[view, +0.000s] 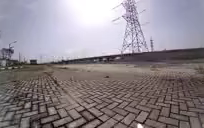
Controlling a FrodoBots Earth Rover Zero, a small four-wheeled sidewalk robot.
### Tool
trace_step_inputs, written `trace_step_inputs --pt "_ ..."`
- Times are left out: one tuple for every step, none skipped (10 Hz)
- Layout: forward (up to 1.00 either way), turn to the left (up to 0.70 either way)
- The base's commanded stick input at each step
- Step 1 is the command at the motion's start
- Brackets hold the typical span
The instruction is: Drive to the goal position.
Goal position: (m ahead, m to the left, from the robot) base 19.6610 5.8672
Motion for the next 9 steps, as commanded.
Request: trace_step_inputs --pt "1.0 0.0" --pt "1.0 0.0" --pt "1.0 0.0" --pt "1.0 0.0" --pt "1.0 0.0" --pt "1.0 0.04" --pt "1.0 0.08" --pt "1.0 0.36" --pt "1.0 0.4"
